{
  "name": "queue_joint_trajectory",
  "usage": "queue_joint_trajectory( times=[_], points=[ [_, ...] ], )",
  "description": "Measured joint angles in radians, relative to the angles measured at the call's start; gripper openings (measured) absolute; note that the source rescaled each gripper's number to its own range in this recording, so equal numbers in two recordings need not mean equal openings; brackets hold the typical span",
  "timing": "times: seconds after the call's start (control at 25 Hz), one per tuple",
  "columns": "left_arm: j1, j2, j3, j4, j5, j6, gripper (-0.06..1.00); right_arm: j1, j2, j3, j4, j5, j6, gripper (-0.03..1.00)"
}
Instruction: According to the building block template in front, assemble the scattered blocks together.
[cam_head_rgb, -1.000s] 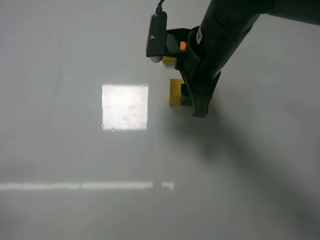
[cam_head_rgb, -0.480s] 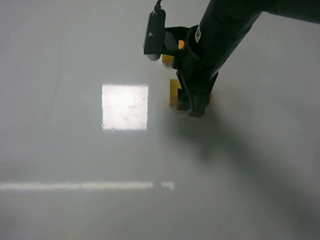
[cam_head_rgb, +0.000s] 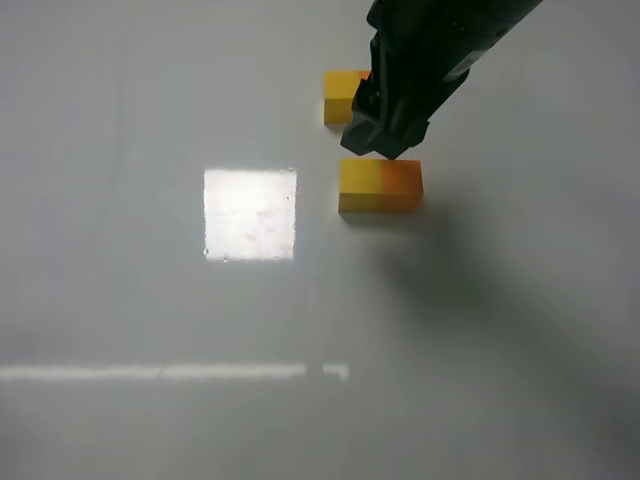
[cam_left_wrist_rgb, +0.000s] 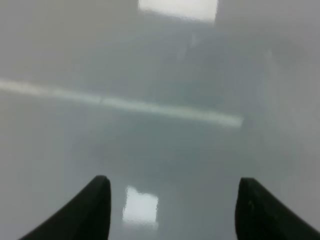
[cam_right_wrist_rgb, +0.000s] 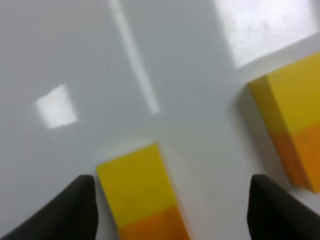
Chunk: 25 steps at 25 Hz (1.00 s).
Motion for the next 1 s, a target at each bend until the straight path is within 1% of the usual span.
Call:
queue_joint_trajectory(
  times=[0.12, 0.2, 0.24, 0.32, 0.36, 0.4, 0.48, 0.56, 0.64, 0.72, 0.8, 0.88, 1.0],
  points=[
    [0.000, 0.000, 0.000, 0.000, 0.000, -0.002, 0.36, -0.027, -0.026, -0.019, -0.026, 0.001, 0.082, 0.80],
    [0.000, 0.000, 0.000, 0.000, 0.000, -0.003, 0.36, -0.084, -0.037, -0.026, -0.048, 0.003, 0.147, 0.78],
    [0.000, 0.000, 0.000, 0.000, 0.000, -0.003, 0.36, -0.118, -0.039, -0.026, -0.057, 0.003, 0.184, 0.75],
    [0.000, 0.000, 0.000, 0.000, 0.000, -0.003, 0.36, -0.226, -0.042, -0.026, -0.047, -0.005, 0.260, 0.61],
    [0.000, 0.000, 0.000, 0.000, 0.000, -0.003, 0.36, -0.280, -0.043, -0.026, -0.027, -0.010, 0.277, 0.53],
    [0.000, 0.000, 0.000, 0.000, 0.000, -0.002, 0.36, -0.349, -0.043, -0.026, 0.006, -0.010, 0.291, 0.49],
    [0.000, 0.000, 0.000, 0.000, 0.000, -0.002, 0.36, -0.488, -0.043, -0.026, 0.083, -0.005, 0.303, 0.43],
    [0.000, 0.000, 0.000, 0.000, 0.000, -0.003, 0.36, -0.600, -0.044, -0.026, 0.153, 0.020, 0.308, 0.43],
    [0.000, 0.000, 0.000, 0.000, 0.000, -0.004, 0.36, -0.690, -0.047, -0.026, 0.185, 0.050, 0.308, 0.43],
    [0.000, 0.000, 0.000, 0.000, 0.000, -0.004, 0.36, -0.740, -0.063, -0.006, 0.196, 0.056, 0.310, 0.43],
    [0.000, 0.000, 0.000, 0.000, 0.000, -0.004, 0.36, -0.766, -0.105, 0.047, 0.196, 0.048, 0.310, 0.43],
    [0.000, 0.000, 0.000, 0.000, 0.000, -0.004, 0.36, -0.784, -0.162, 0.124, 0.196, 0.021, 0.310, 0.43],
    [0.000, 0.000, 0.000, 0.000, 0.000, -0.004, 0.36, -0.800, -0.263, 0.264, 0.194, -0.044, 0.310, 0.43]
  ],
)
